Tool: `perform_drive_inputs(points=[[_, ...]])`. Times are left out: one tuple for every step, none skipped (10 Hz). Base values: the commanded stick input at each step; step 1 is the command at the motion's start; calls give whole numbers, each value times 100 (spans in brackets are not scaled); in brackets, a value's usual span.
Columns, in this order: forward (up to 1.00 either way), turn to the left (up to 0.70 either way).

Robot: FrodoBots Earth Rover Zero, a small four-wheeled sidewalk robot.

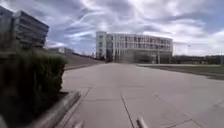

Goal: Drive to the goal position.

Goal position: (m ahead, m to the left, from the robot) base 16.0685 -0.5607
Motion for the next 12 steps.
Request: perform_drive_inputs(points=[[70, 0], [70, 0], [70, 0], [70, 0], [70, 0], [70, 0], [70, 0], [70, 0], [70, 0], [70, 0], [70, 0], [70, 0]])
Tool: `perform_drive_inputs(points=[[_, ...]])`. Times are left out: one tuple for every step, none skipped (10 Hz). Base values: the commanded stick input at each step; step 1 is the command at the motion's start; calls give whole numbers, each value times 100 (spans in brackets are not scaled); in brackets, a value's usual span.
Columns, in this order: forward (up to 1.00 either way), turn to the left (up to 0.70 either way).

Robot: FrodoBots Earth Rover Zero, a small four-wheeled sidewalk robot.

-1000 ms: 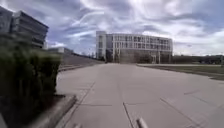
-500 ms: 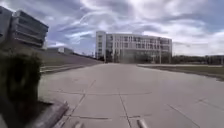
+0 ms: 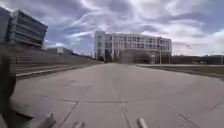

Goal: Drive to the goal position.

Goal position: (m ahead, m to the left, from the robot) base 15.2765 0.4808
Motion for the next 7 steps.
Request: perform_drive_inputs(points=[[70, 0], [70, 0], [70, 0], [70, 0], [70, 0], [70, 0], [70, 0]])
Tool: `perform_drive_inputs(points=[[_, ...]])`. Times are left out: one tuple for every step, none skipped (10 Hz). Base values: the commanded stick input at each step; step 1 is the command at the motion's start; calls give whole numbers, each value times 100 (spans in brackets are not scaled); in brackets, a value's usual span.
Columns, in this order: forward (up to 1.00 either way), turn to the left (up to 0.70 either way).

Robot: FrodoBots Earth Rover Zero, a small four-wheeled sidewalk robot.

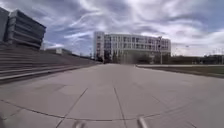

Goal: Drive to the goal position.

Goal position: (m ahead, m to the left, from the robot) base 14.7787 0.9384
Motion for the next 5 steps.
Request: perform_drive_inputs(points=[[70, 0], [70, 0], [70, 0], [70, 0], [70, 0]])
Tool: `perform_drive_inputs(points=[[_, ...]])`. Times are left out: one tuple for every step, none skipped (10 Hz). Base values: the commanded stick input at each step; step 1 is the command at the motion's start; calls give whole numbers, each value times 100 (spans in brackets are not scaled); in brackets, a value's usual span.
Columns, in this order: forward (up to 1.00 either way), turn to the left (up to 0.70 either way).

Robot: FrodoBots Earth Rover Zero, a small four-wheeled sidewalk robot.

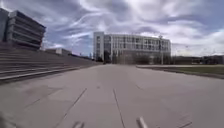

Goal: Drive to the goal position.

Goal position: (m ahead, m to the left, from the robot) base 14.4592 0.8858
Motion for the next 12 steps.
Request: perform_drive_inputs(points=[[70, 0], [70, 0], [70, 0], [70, 0], [70, 0], [70, 0], [70, 0], [70, 0], [70, 0], [70, 0], [70, 0], [49, 0]])
